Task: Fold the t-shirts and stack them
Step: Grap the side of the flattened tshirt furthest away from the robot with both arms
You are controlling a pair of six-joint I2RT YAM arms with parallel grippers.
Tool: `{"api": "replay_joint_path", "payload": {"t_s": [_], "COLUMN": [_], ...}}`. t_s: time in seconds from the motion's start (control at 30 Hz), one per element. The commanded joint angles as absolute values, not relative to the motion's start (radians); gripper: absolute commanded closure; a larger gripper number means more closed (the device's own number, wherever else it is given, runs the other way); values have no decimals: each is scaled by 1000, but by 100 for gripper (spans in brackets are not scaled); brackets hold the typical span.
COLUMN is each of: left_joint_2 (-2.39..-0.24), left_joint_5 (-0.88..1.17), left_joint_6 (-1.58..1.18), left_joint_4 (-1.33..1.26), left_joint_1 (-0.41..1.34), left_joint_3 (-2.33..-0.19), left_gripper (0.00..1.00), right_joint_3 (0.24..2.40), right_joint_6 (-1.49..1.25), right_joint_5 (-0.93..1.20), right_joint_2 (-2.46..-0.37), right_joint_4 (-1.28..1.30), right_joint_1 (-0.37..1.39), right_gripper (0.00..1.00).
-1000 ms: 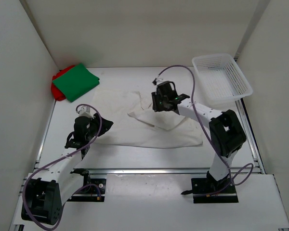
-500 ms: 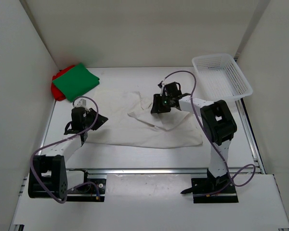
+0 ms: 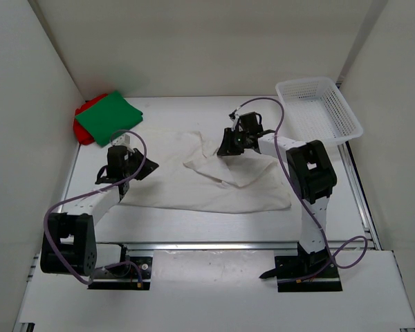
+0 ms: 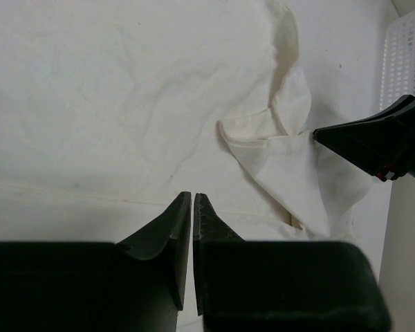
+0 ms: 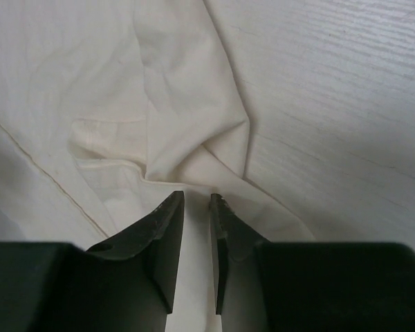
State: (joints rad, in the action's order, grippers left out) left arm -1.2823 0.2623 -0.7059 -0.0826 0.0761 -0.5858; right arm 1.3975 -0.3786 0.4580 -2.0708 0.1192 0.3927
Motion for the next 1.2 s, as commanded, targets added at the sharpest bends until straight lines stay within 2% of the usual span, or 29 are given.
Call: {"api": "replay_joint_path", "payload": {"t_s": [0.0, 0.07, 0.13, 0.17, 0.23, 0.3, 0.37, 0.43, 0.5, 0.53, 0.57, 0.67, 0.73, 0.77, 0.93, 1.0, 1.03, 1.07, 1.1, 1.17], "left_joint_2": [-1276, -1275, -1278, -1288, -1302, -1313, -1321, -1338, -1359, -1362, -1358, -1371, -1384, -1391, -1411, -1451, -1469, -1501, -1525, -1566], "left_joint_5": [242, 264, 290, 285, 293, 307, 330, 370, 391, 399, 393, 393, 420, 426, 414, 451, 457, 431, 414, 295], "left_joint_6": [-681, -701, -724, -716, -703, -706, -716, -727, -727, -735, -738, -745, -755, -752, -758, -778, -775, -766, -761, -704], "left_joint_4": [-71, -104, -126, -106, -104, -109, -139, -164, -175, -179, -179, -192, -198, -195, -199, -218, -198, -160, -143, -51], "left_joint_1": [63, 42, 28, 28, 44, 35, 31, 15, 5, 3, 0, -26, -52, -48, -67, -92, -104, -106, -104, -98], "left_joint_3": [-608, -608, -606, -609, -627, -640, -626, -623, -618, -623, -620, -640, -664, -687, -752, -788, -804, -833, -865, -921], "left_gripper": [83, 87, 86, 84, 81, 79, 68, 63, 53, 46, 43, 33, 18, 1, 1, 25, 28, 41, 49, 51], "right_joint_3": [1425, 1436, 1443, 1436, 1442, 1439, 1439, 1440, 1454, 1457, 1468, 1470, 1477, 1494, 1673, 1756, 1817, 1880, 1905, 1992], "right_joint_6": [-397, -397, -390, -373, -385, -390, -385, -387, -391, -390, -394, -394, -399, -402, -364, -345, -333, -319, -318, -292], "right_joint_5": [491, 491, 456, 468, 483, 488, 488, 491, 503, 508, 506, 503, 480, 477, 434, 431, 411, 391, 374, 354], "right_joint_2": [-2077, -2086, -2089, -2082, -2092, -2095, -2094, -2094, -2095, -2097, -2094, -2089, -2069, -2060, -2092, -2141, -2155, -2180, -2198, -2230], "right_joint_4": [84, 119, 130, 120, 118, 129, 124, 135, 140, 147, 149, 159, 158, 163, 293, 351, 392, 432, 443, 465], "right_joint_1": [393, 387, 393, 391, 390, 387, 379, 380, 376, 377, 374, 370, 361, 341, 240, 209, 189, 172, 170, 152], "right_gripper": [80, 77, 62, 60, 61, 69, 82, 91, 99, 100, 98, 100, 100, 100, 100, 100, 100, 100, 100, 100]}}
